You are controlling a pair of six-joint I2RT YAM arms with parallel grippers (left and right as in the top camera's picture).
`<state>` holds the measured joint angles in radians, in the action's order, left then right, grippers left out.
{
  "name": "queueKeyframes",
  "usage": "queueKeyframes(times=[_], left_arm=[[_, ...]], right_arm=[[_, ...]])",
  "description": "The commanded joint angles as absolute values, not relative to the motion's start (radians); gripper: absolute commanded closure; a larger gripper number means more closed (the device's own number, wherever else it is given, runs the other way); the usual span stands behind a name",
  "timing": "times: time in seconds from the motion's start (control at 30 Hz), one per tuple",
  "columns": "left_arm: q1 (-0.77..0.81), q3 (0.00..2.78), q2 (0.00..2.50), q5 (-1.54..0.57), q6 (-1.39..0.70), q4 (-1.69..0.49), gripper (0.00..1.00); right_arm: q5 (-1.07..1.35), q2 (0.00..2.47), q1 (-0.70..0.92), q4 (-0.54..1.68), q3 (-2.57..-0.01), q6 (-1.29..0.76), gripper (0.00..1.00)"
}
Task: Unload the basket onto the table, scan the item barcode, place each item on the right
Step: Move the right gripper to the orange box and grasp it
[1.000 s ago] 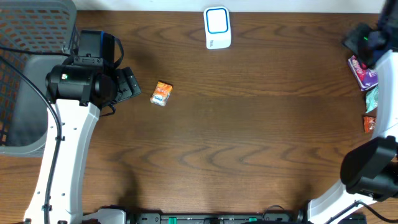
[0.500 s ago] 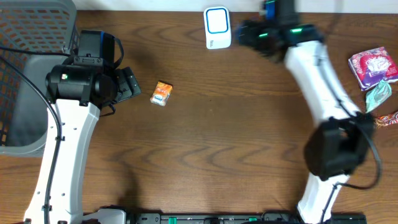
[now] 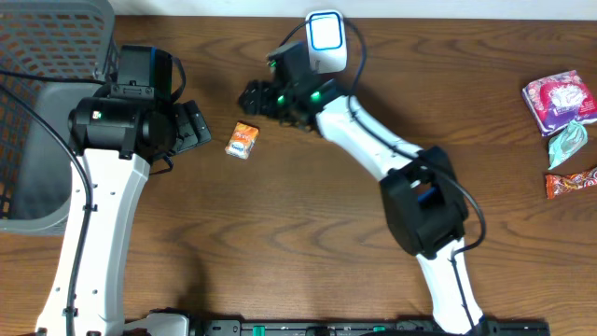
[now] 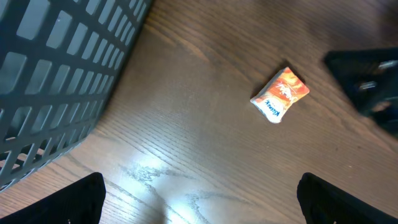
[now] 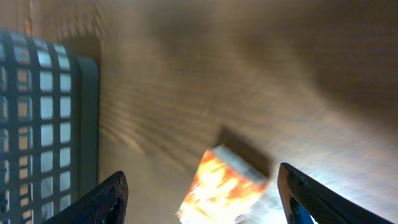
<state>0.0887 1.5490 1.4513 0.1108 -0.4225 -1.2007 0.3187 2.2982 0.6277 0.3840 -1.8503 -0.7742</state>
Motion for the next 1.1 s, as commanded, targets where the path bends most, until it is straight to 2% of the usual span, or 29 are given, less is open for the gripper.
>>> queueKeyframes(times=[0.0,0.1,0.23,0.5,0.7,0.93,1.07], left_arm=[[0.088,1.552,1.454,0.117,-0.432,-1.204,0.02],[0.088,1.552,1.454,0.117,-0.432,-1.204,0.02],[0.088,1.552,1.454,0.117,-0.432,-1.204,0.02],[0.088,1.552,1.454,0.117,-0.432,-1.204,0.02],[0.088,1.552,1.454,0.117,-0.432,-1.204,0.02],[0.088,1.552,1.454,0.117,-0.432,-1.204,0.02],[0.088,1.552,1.454,0.117,-0.432,-1.204,0.02]], right_arm=[[0.293,2.33,0.656,0.385,-1.851,-0.879,0.27],[0.294,2.365,0.68,0.391,-1.851,-0.929,0.29],[0.293,2.392,0.7,0.422,-1.851,-0.947,0.37],[0.207,2.396,0.692,0.578,-1.851,-0.946,0.61],[0.198,2.394,0.64,0.723,-1.851,-0.883,0.67],[0.093,2.341,0.561,0.93,-1.851,-0.773,0.64],[-0.031,2.272,0.523,1.052,-1.851,-0.71,0.53]])
